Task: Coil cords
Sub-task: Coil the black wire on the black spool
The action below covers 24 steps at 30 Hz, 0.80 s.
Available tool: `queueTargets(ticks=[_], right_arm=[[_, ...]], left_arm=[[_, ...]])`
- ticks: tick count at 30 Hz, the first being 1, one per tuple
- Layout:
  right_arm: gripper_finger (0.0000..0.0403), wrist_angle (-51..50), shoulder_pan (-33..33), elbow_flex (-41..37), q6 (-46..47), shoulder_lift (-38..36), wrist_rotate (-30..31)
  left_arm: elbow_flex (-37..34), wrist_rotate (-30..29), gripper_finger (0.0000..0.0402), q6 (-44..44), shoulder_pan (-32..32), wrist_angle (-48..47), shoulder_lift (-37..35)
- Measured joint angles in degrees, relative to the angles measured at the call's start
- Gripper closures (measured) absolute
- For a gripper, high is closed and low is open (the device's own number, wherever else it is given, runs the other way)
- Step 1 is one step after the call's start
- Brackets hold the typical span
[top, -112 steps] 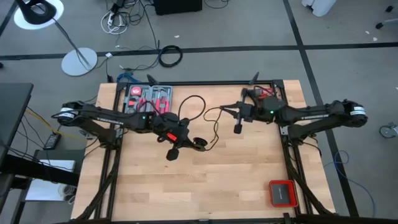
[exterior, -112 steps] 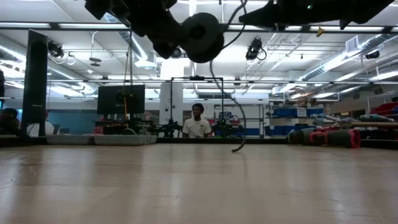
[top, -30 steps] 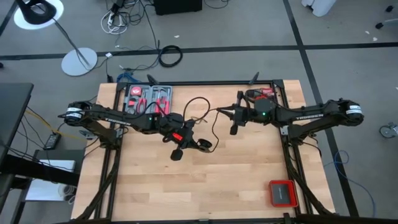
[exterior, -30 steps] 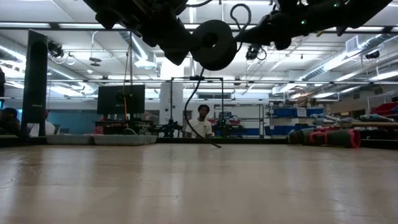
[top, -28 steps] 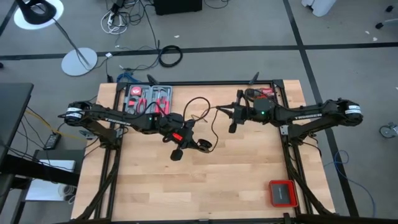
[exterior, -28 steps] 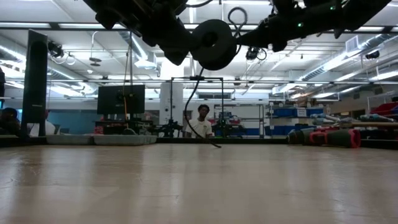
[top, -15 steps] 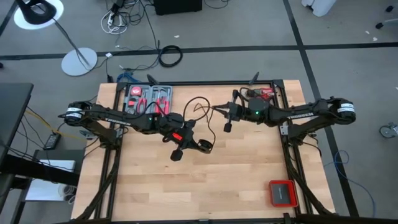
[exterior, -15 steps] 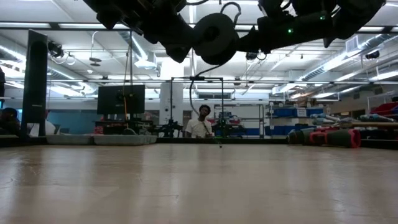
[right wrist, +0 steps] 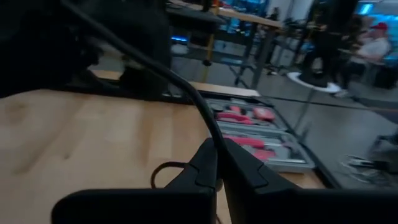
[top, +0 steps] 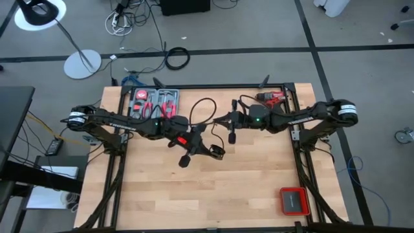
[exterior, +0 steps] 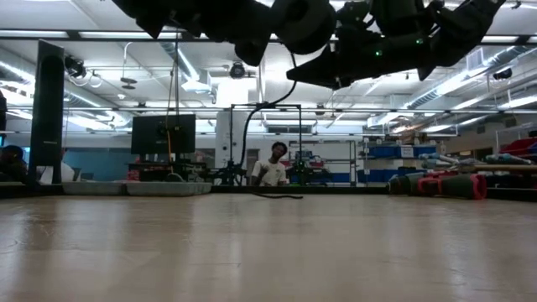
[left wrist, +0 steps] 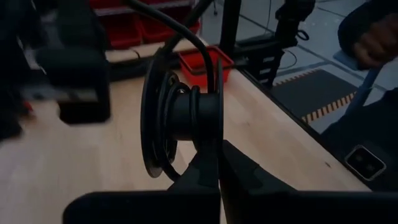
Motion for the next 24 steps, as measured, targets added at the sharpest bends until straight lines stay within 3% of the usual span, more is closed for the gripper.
queueTargets(ticks=[9, 24], right_arm=[[0.0393, -2.5, 1.1, 2.5, 0.0, 4.6, -5.1], [0.0393, -13.6, 4.0, 2.6, 1.0, 6.2, -6.8]], left_arm=[[0.0, -0.4, 0.0401, 0.3, 0.0, 3.6, 0.0], [0.0, -1.5, 0.0401, 4.1, 0.0, 13.2, 0.0]])
